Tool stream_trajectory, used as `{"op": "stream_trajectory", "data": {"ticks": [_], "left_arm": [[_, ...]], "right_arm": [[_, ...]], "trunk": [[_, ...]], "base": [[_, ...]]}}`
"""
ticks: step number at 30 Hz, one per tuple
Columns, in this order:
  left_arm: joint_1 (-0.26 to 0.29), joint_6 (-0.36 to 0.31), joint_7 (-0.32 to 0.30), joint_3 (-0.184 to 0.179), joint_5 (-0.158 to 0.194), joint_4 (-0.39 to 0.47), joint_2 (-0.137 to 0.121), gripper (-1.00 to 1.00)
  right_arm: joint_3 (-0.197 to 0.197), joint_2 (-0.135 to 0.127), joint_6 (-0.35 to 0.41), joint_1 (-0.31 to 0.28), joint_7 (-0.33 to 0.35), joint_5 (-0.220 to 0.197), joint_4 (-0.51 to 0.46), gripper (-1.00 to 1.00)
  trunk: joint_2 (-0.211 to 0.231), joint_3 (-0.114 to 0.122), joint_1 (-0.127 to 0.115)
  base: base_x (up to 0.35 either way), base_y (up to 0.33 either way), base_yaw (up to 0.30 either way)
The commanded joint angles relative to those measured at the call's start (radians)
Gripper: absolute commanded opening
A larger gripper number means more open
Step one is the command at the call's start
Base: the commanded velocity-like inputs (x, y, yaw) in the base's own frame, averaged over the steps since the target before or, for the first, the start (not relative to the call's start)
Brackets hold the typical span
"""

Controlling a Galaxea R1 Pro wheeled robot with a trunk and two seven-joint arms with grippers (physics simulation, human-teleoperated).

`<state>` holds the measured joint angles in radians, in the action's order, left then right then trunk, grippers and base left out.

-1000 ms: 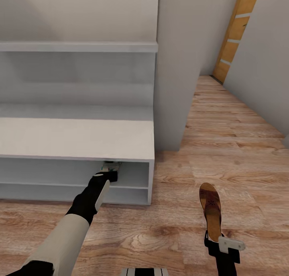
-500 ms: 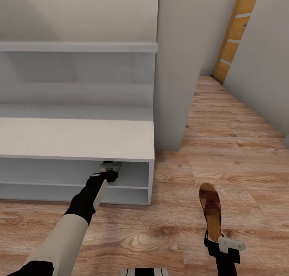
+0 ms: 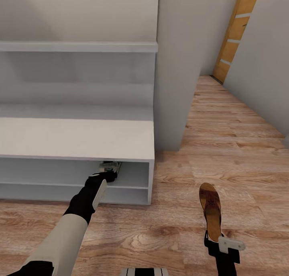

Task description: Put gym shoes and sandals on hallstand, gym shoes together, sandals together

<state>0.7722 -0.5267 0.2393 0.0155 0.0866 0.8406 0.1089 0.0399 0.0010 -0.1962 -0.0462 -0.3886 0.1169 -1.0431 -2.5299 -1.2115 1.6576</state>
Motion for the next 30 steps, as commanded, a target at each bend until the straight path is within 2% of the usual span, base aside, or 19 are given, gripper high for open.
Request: {"op": "stream_trajectory", "data": {"ticks": [1, 30], "left_arm": [[0.000, 0.000, 0.000, 0.001, 0.000, 0.000, 0.000, 1.00], [0.000, 0.000, -0.001, 0.003, 0.001, 0.000, 0.000, 1.00]], "right_arm": [[0.000, 0.000, -0.002, 0.000, 0.001, -0.003, 0.000, -1.00], [0.000, 0.000, -0.002, 0.000, 0.001, -0.003, 0.000, -1.00]], "trunk": [[0.000, 0.000, 0.000], [0.000, 0.000, 0.000]], "base": [[0.000, 0.000, 0.000], [0.000, 0.000, 0.000]]}}
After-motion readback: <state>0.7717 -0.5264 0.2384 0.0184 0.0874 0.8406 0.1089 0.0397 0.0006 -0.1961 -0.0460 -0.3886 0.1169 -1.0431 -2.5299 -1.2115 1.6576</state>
